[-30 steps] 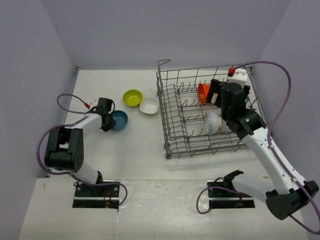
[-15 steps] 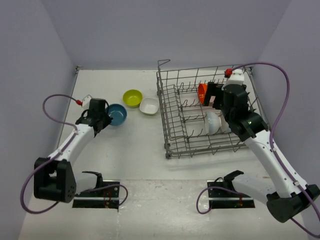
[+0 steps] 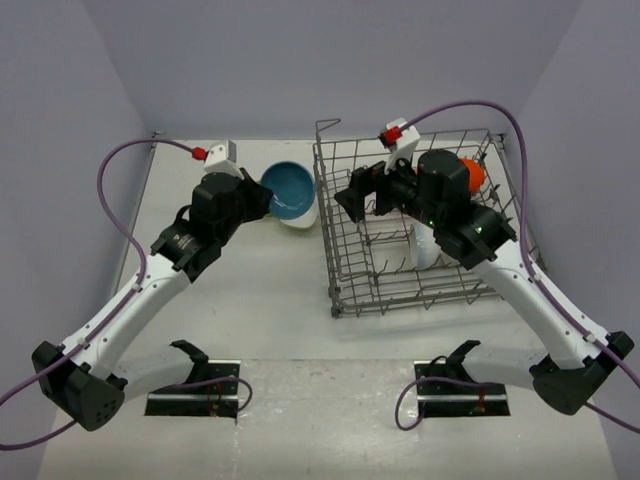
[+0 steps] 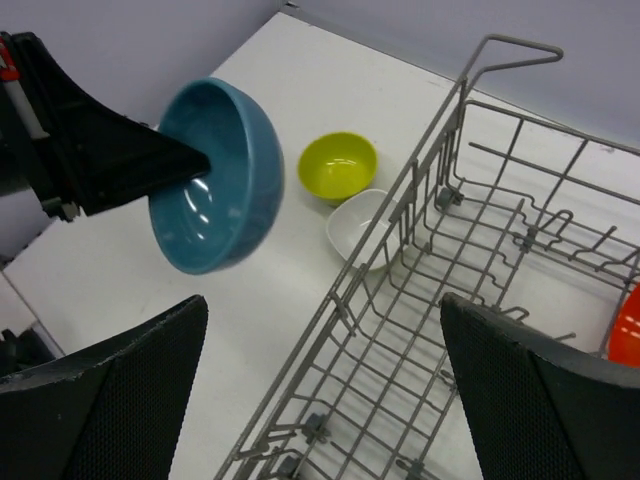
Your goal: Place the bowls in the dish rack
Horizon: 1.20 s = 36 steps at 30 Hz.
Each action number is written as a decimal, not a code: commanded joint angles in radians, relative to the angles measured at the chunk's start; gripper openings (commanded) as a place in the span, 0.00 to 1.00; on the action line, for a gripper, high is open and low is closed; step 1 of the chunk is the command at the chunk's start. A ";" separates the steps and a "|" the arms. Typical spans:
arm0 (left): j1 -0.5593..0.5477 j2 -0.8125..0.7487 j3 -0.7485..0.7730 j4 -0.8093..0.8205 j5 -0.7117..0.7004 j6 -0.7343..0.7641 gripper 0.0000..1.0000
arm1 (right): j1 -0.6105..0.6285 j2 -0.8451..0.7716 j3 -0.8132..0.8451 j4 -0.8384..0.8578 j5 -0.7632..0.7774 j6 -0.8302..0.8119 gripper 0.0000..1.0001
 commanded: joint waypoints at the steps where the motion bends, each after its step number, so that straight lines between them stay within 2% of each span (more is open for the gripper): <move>1: -0.057 -0.012 0.037 0.121 0.037 0.060 0.00 | 0.007 0.014 0.063 0.050 -0.097 0.044 0.99; 4: -0.097 0.016 0.060 0.140 0.017 0.055 0.00 | 0.027 0.021 0.061 0.076 -0.129 0.066 0.99; 6: -0.107 0.028 0.055 0.177 0.059 0.063 0.00 | 0.030 0.022 0.044 0.093 -0.230 0.057 0.99; 9: -0.119 0.041 0.071 0.188 0.043 0.049 0.00 | 0.028 0.016 0.029 0.103 -0.231 0.098 0.98; 14: -0.143 0.037 0.065 0.203 0.011 0.026 0.00 | 0.031 0.040 0.043 0.060 -0.107 0.181 0.80; 18: -0.156 0.041 0.046 0.243 0.019 -0.017 0.00 | 0.051 0.083 0.072 0.008 -0.010 0.205 0.74; 29: -0.186 0.090 0.054 0.289 0.020 -0.046 0.00 | 0.100 0.113 0.086 -0.011 0.243 0.215 0.25; 30: -0.186 0.094 0.061 0.289 0.028 -0.037 0.05 | 0.099 0.110 0.086 -0.012 0.259 0.207 0.17; 31: -0.186 0.102 0.066 0.291 0.042 -0.031 0.22 | 0.099 0.105 0.087 -0.014 0.309 0.196 0.11; 32: -0.186 0.108 0.071 0.292 0.066 -0.023 0.36 | 0.100 0.104 0.089 -0.016 0.338 0.187 0.00; 33: -0.186 0.110 0.077 0.292 0.077 -0.011 0.49 | 0.100 0.102 0.092 -0.023 0.367 0.170 0.00; 34: -0.188 0.114 0.077 0.294 0.089 -0.005 0.70 | 0.100 0.100 0.095 -0.025 0.401 0.134 0.00; 36: -0.186 0.117 0.080 0.294 0.117 0.009 0.87 | 0.099 0.100 0.106 -0.026 0.496 0.092 0.00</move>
